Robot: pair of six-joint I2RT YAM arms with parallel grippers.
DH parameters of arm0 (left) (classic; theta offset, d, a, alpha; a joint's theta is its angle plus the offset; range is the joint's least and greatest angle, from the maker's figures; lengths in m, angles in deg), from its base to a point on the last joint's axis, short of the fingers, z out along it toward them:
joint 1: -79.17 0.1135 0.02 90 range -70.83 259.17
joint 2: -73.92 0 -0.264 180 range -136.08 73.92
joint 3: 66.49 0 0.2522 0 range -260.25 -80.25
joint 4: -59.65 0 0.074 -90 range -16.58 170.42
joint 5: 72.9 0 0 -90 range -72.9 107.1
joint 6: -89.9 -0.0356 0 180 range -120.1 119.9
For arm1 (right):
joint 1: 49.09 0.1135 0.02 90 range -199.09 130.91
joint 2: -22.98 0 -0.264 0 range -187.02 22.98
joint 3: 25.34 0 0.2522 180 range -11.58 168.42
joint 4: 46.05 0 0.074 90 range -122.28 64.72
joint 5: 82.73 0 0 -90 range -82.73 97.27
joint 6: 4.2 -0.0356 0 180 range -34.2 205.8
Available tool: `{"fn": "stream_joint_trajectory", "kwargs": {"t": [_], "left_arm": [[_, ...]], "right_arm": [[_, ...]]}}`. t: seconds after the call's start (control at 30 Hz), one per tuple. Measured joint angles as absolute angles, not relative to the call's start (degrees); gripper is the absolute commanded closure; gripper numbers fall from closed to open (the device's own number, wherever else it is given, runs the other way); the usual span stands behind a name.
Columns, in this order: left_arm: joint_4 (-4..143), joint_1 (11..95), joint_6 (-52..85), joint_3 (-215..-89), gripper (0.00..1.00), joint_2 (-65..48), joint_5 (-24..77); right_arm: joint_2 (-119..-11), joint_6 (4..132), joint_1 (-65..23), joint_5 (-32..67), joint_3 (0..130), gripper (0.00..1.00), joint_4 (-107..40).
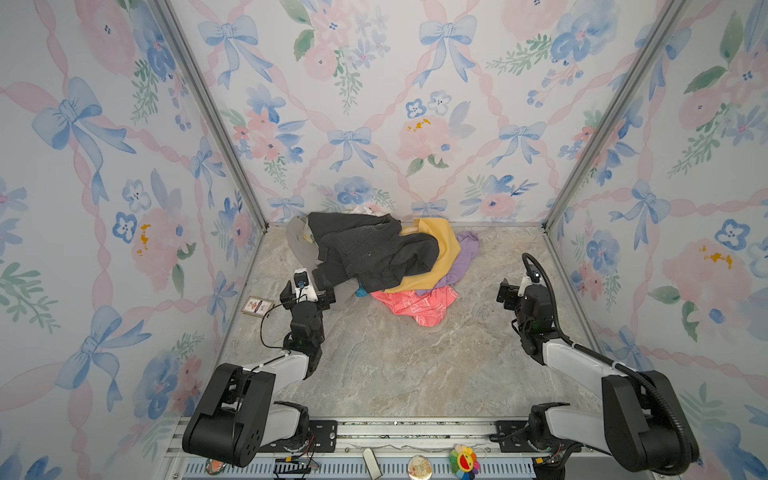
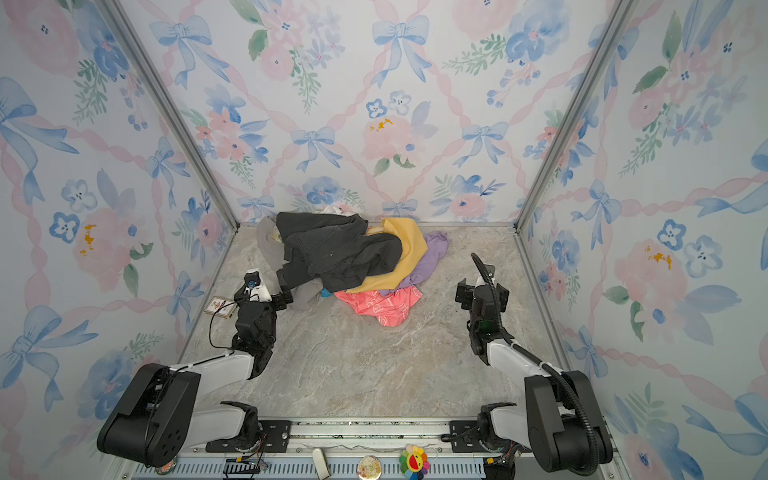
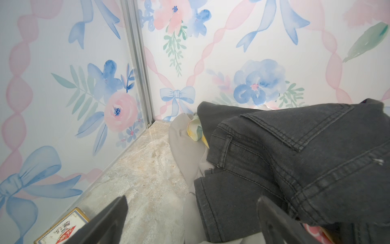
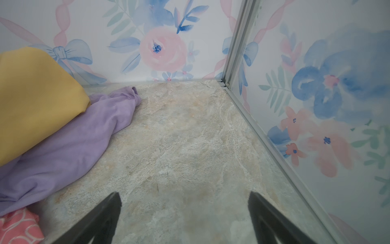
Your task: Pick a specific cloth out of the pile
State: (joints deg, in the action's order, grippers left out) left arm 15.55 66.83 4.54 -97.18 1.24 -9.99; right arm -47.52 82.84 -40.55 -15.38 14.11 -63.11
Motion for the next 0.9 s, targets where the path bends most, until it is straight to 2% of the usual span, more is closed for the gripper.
{"fn": "stream_joint_trajectory", "kwargs": {"t": [0.43,0.7,0.9], "left_arm": [[37.8,66.7,12.7,-110.7,0.02,6.2,-5.9],[53.5,62.2,17.8,-119.9,0.06,8.9,-3.7],[60.5,61.5,19.8,-120.5,0.07,15.9,0.7]], "right_arm": [[-37.5,81.2,-30.4,-17.9,19.5,0.03,-52.8],[-37.3,81.1,-20.1,-18.0,22.1,0.03,-51.0],[-37.3,81.2,-16.3,-17.8,23.0,0.03,-50.9]]}}
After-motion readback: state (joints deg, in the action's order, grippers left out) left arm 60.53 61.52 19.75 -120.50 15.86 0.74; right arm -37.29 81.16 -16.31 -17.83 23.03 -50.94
